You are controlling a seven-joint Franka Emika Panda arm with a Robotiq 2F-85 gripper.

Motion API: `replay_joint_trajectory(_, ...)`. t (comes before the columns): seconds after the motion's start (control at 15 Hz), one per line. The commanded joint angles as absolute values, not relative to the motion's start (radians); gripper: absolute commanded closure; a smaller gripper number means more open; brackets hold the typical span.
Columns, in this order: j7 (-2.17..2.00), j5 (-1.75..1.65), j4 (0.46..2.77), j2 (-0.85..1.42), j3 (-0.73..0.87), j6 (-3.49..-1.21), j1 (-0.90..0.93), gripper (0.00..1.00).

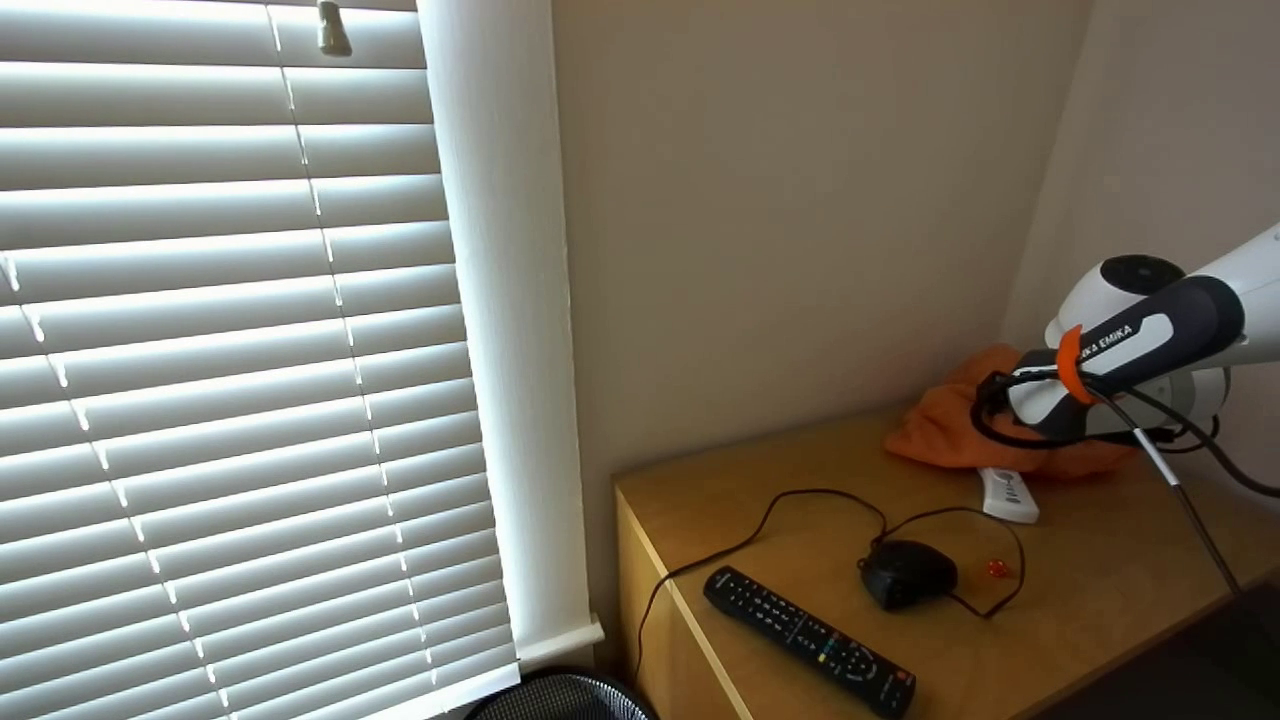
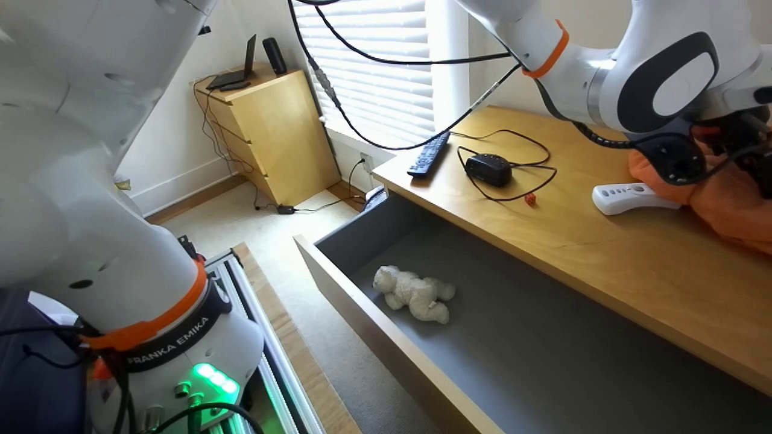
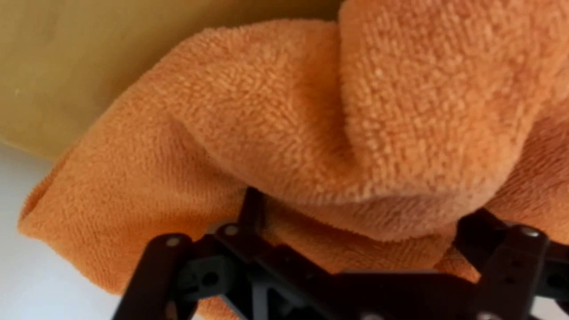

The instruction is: Place the orange towel in the top drawer

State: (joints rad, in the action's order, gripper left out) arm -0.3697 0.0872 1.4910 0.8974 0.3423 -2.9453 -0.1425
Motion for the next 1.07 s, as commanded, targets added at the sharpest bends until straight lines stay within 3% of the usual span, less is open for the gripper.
replay_joint_trajectory(0.0, -0.349, 0.112, 1.443, 0.938, 0.301, -2.858, -0.176, 0.0)
replay_joint_trajectory(0.07, -0.359, 0.109, 1.435, 0.941, 0.31, -2.838, -0.171, 0.21)
replay_joint_trajectory(0.67, -0.388, 0.119, 1.378, 0.967, 0.314, -2.819, -0.184, 0.84)
replay_joint_trajectory(0.8, -0.391, 0.13, 1.373, 0.96, 0.301, -2.799, -0.192, 0.95)
replay_joint_trajectory(1.0, -0.434, 0.149, 1.369, 0.938, 0.301, -2.743, -0.181, 0.95)
